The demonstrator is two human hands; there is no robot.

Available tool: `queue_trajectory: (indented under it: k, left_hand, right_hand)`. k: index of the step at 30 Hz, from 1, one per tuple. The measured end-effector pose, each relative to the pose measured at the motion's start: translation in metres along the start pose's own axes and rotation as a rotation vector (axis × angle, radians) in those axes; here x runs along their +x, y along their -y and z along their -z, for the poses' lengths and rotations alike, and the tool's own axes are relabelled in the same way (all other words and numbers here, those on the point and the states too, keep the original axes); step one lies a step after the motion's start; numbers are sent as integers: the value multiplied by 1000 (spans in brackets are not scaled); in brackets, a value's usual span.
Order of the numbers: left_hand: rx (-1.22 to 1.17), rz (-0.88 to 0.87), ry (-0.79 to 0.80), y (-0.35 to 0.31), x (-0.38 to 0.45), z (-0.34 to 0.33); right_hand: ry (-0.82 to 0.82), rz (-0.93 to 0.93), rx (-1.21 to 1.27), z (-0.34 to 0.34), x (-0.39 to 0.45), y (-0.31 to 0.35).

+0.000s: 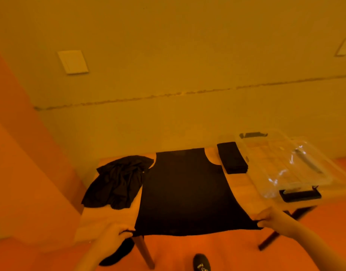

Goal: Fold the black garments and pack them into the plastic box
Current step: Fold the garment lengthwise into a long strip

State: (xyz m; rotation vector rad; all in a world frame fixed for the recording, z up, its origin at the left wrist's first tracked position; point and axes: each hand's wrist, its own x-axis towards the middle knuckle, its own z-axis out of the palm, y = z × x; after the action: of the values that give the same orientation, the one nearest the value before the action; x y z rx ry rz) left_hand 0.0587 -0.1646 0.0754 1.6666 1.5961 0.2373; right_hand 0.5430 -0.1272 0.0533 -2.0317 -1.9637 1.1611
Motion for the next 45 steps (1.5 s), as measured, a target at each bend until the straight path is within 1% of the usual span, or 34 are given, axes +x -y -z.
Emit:
queue_trajectory:
  k: [3,7,15,17,20,22,24,28,30,33,35,38,42,45]
  left_hand:
    - [7,10,79,17,-1,-7]
    - [-58,100,195,20,-5,-11]
    - [-102,150,427,8,-8,5]
    - [-111,150,463,4,-9,11]
    - [-83,131,467,4,-7,19]
    - [-74,121,417,3,-5,22]
    - [-94,89,306,-5,-5,23]
    - [-215,26,-22,-16,-7,20]
    - [-268,-22,-201,-17,-10,17]
    - [-370,-56,-370,-20,-24,8]
    - [-441,-54,-433,-23,-34,-1]
    - [-557,-26,-484,-21,-47,-16]
    - [-584,2,-449,-16,-64,-27]
    - [-607,45,-423,-8,-70,-29]
  right_hand:
    - [34,-28,50,-3,-8,-6]
    - [96,-18,35,4,-13,-3]
    - [157,-34,58,16,-18,4]
    - [178,-33,66,18,-21,6]
    - [161,-53,98,21,-22,11]
    - [112,-45,92,22,-20,14]
    - [51,-35,99,25,-19,17]
    - [-89,-27,192,26,-21,28]
    - [-173,15,255,24,-28,38]
    - [-288,85,375,16,-44,47]
    - [-336,130,459,10,-54,46]
    - [-331,167,644,0,-69,42]
    - [-306,170,773,-14,-84,35]
    - [-317,147,755,-18,-92,33]
